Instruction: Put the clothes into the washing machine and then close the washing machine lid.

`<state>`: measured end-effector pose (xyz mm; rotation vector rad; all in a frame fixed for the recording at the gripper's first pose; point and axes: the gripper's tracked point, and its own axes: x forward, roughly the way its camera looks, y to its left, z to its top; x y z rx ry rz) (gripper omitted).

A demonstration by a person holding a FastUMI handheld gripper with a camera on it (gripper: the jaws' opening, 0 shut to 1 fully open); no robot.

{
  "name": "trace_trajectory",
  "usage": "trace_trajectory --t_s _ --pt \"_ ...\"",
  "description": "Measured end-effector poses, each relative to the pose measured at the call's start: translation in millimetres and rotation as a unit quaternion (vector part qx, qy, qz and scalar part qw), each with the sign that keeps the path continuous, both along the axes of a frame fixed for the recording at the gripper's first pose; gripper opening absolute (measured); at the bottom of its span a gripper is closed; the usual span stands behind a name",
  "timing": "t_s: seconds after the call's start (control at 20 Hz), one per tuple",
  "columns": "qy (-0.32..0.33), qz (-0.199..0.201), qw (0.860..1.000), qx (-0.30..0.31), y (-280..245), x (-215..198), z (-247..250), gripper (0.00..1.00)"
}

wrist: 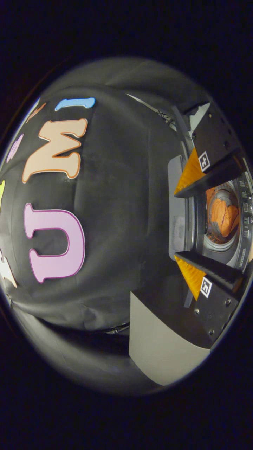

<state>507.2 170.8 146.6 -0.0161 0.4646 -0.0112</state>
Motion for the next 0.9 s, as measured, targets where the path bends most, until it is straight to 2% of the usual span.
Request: trace_trajectory --t_s 0.25,0.55,0.9 --pt "0.004 0.01 1.0 0.002 2.1 -0.2 -3.2 0.92" --pt "-0.045 0.018 0.999 0.007 -1.8 0.7 12.8 0.92" --pt "-0.107 0.003 0.994 0.006 -33.3 -34.6 38.1 0.92"
